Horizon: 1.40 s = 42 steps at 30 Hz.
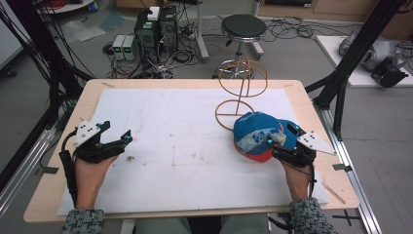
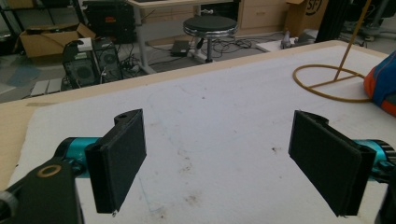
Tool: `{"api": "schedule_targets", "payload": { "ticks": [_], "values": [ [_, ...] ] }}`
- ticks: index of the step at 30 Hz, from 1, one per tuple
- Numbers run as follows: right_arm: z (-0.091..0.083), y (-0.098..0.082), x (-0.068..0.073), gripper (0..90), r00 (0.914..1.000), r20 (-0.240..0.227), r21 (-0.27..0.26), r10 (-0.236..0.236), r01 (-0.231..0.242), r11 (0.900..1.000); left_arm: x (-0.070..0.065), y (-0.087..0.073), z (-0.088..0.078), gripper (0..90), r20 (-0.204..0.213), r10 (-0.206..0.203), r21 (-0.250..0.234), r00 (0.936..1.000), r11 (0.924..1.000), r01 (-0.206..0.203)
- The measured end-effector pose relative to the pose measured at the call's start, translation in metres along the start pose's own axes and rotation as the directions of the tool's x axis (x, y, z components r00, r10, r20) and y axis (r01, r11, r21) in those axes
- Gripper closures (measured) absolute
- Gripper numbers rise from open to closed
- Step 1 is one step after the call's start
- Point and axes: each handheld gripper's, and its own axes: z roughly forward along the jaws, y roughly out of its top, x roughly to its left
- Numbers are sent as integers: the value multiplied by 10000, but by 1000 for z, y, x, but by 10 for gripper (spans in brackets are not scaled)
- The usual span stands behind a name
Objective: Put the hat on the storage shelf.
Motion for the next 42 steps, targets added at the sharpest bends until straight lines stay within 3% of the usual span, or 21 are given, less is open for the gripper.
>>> {"api": "schedule_targets", "payload": {
  "ticks": [4, 7, 13, 17, 22, 27, 42],
  "values": [
    [5, 5, 5, 150, 9999, -124, -118, -33, 31, 9999, -4, 2, 1, 192, 147, 74, -42, 9999, 10000, -73],
    [15, 8, 14, 163, 9987, -335, 186, -379, 385, 9991, -5, 4, 0, 192, 191, 99, -64, 9998, 9999, -98],
    [28, 8, 19, 163, 9971, -604, 538, -459, 492, 9973, -4, 5, -2, 192, 142, 33, -231, 9999, 9997, -30],
    [37, 6, 24, 163, 9941, -487, 758, -973, 1008, 9920, -4, 6, -3, 196, 173, -1, -338, 9999, 9994, 7],
    [43, 5, 24, 167, 9933, -259, 1001, -1129, 1150, 9883, -4, 6, -3, 197, 238, 2, -414, 9997, 9991, 8],
    [47, 4, 21, 243, 9948, -190, 1216, -997, 1013, 9874, -7, 8, -3, 197, 484, 87, -513, 9988, 9987, -62],
    [51, 3, 21, 432, 9934, -131, 1516, -1141, 1148, 9818, -6, 7, -2, 197, 443, 72, -474, 9990, 9989, -51]
  ]
}}
